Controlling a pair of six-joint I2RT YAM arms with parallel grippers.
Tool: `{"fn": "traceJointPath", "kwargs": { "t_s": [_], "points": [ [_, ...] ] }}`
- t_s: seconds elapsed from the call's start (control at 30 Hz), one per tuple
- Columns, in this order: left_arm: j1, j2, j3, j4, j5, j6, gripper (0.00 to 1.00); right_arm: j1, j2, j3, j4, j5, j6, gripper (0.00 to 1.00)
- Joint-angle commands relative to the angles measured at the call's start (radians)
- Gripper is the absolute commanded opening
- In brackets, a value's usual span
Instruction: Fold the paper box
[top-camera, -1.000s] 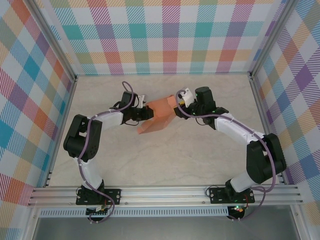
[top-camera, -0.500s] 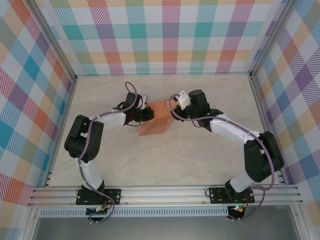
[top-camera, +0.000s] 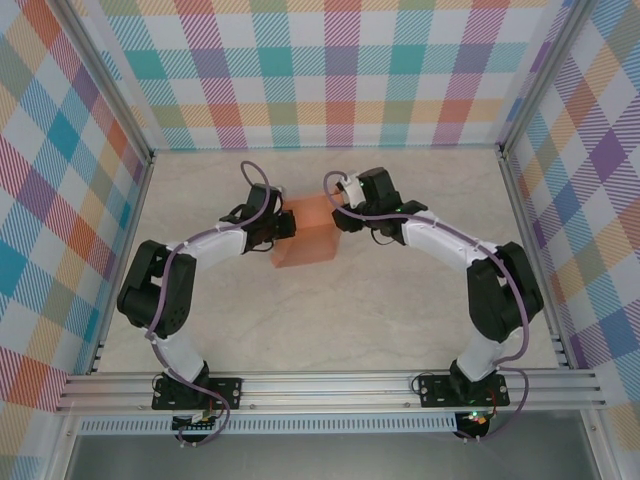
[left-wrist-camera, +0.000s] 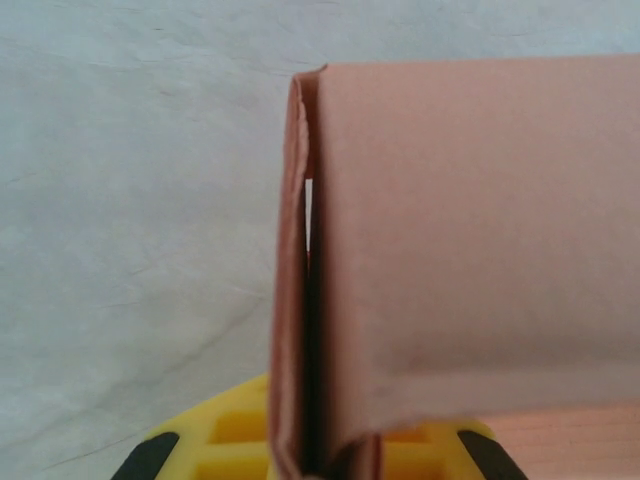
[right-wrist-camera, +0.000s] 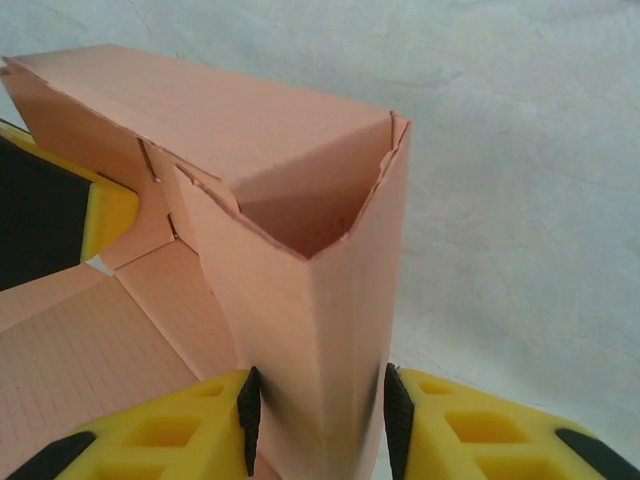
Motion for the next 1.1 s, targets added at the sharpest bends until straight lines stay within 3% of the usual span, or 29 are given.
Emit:
{"fn": "traceJointPath", "kwargs": {
  "t_s": [0.0,0.43,0.83,1.07],
  "points": [
    [-0.031,-0.037,-0.016,-0.007,-0.042,0.027,0.00,0.033,0.042,0.051,-0.030,0.023,0.033,0.39],
    [-0.059,-0.052,-0.035,-0.017,-0.112,0.030,0.00,0.045,0.106,0.136,-0.057,0.018,-0.075,0.38],
    [-0.058,-0.064,-0.057,-0.011,-0.140,0.069,0.00,-0.034,0.062,0.146,-0.096,-0.205,-0.163,0.34],
    [-0.060,-0.057,-0.044,-0.013,-0.164,0.075,0.00,-0.034,0.085,0.204,-0.174,-0.247,-0.193,0.38]
  ]
}}
